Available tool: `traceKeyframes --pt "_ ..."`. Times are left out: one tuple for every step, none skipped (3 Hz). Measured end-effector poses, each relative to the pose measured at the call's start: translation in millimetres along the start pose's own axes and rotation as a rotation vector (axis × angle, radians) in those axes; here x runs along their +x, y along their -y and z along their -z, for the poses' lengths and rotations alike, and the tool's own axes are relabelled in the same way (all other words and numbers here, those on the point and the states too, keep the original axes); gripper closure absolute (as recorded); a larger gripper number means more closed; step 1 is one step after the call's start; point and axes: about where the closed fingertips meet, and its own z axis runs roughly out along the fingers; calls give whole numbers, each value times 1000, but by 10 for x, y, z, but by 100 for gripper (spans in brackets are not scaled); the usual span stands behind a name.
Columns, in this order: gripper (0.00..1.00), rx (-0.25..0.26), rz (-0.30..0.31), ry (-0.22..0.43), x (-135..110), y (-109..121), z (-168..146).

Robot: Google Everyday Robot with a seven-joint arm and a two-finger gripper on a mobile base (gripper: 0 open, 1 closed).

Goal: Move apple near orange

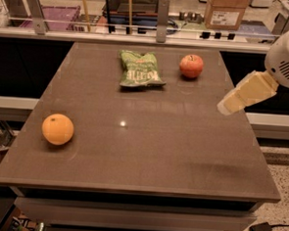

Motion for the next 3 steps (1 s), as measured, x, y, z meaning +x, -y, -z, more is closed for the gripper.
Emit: traceKeyframes --pt "0 49 -181 6 144 125 -183" --pt "0 95 -283 56 245 288 -286" --pt "0 137 -332 133 248 536 -365"
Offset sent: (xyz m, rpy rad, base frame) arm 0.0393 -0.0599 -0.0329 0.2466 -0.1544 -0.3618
